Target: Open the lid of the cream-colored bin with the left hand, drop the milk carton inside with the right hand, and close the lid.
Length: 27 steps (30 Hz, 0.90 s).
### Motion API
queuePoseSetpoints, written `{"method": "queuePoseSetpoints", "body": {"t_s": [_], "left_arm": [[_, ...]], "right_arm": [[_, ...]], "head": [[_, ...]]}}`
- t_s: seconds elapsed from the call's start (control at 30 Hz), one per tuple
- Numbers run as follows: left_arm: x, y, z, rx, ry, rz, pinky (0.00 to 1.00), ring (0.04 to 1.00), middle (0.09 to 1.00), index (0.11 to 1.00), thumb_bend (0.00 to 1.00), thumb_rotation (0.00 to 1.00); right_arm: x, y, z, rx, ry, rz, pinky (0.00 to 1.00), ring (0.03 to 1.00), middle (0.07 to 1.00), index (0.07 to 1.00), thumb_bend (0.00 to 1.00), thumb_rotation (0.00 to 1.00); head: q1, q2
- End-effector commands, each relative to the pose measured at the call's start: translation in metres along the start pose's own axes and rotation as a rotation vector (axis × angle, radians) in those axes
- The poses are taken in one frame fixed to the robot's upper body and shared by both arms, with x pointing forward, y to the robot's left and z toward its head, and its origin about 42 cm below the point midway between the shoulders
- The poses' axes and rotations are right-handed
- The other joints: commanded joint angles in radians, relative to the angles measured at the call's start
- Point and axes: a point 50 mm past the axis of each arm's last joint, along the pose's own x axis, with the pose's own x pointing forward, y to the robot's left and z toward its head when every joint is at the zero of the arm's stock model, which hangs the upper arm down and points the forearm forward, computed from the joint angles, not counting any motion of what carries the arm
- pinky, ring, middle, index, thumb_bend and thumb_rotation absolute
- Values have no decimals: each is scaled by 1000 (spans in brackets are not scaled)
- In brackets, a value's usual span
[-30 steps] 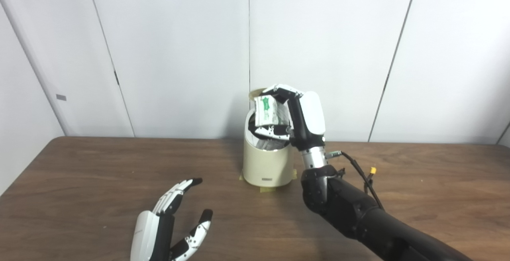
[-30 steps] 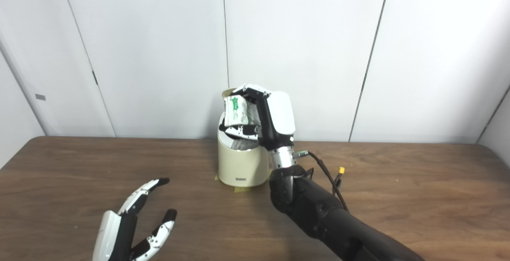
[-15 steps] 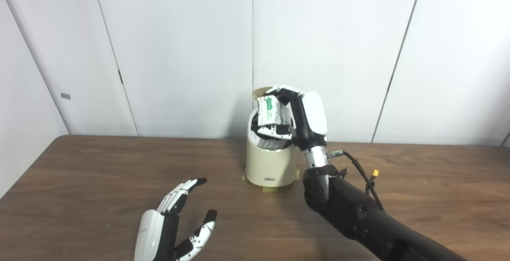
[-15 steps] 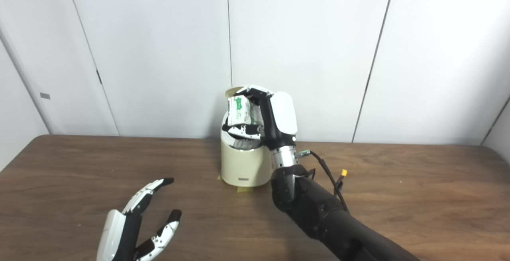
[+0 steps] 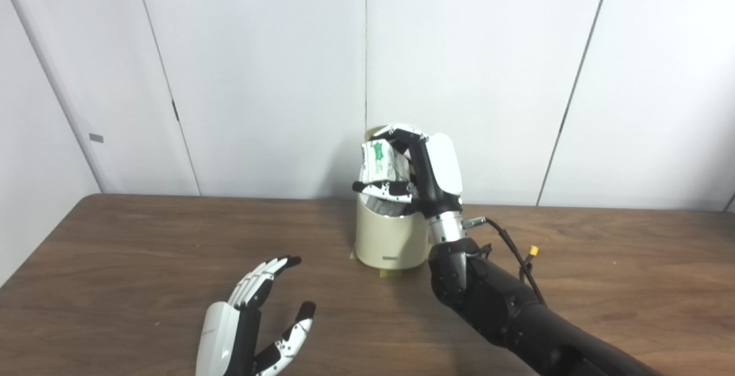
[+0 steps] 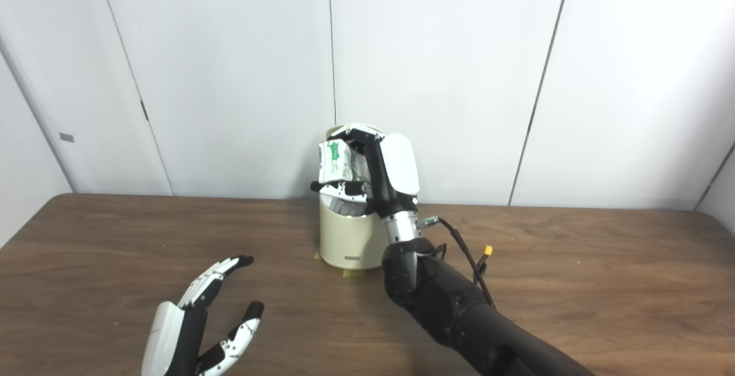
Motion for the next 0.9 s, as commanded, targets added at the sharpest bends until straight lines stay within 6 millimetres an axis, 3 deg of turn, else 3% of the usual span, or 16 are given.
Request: {"method": "queuePoseSetpoints", "body": {"t_s": [0.0, 0.17, 0.33, 0.53, 0.57, 0.63, 0.67, 0.73, 0.87], "left_arm": [[-30, -25, 1, -59, 103, -21, 885, 875, 849, 809, 405, 545], [-32, -24, 4, -75, 99, -8, 887, 883, 851, 805, 396, 499], [-33, -24, 6, -84, 102, -5, 892, 882, 852, 810, 402, 541], [-33, -23, 5, -85, 95, -12, 903, 892, 859, 817, 384, 521], [-33, -23, 5, -81, 95, -13, 897, 889, 857, 815, 386, 524], [-34, -22, 5, -80, 98, -15, 892, 887, 855, 815, 394, 541], [-34, -22, 5, -83, 100, -15, 896, 888, 856, 814, 391, 533], [-34, -22, 5, -85, 102, -16, 900, 890, 857, 814, 389, 528], [-34, -21, 4, -77, 105, -19, 899, 890, 858, 816, 387, 531]], "right_arm": [[32, -6, 20, 30, -85, -50, 382, 466, 528, 439, 499, 0], [31, -6, 20, 15, -99, -34, 372, 462, 531, 440, 499, 0], [32, -6, 19, 17, -91, -38, 376, 466, 527, 437, 499, 0], [28, -5, 16, -7, -85, -62, 383, 487, 537, 428, 498, 0], [27, -4, 15, -10, -79, -71, 466, 561, 545, 443, 508, 0], [25, -4, 13, -19, -75, -90, 568, 660, 675, 482, 512, 84], [24, -4, 13, -21, -75, -102, 603, 718, 753, 633, 698, 34], [24, -4, 12, -17, -68, -117, 637, 774, 822, 742, 796, 7], [24, -5, 11, -12, -52, -130, 671, 805, 838, 783, 799, 0]], "head": [[-1, 4], [3, 7], [1, 11], [-6, 13], [-7, 14], [-11, 15], [-13, 16], [-15, 17], [-17, 16]]}}
